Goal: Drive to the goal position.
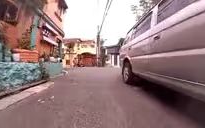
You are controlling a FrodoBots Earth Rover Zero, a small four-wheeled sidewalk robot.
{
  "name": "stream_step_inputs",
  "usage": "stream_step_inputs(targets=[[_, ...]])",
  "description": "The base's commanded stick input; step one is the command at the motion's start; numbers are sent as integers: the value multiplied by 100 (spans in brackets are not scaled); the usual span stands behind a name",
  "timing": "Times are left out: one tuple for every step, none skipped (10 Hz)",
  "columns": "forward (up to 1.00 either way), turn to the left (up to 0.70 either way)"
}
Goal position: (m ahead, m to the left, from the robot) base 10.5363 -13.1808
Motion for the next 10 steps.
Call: stream_step_inputs(targets=[[70,0],[70,0],[70,0],[70,0],[70,0],[70,0],[70,0],[70,0],[70,0],[70,0]])
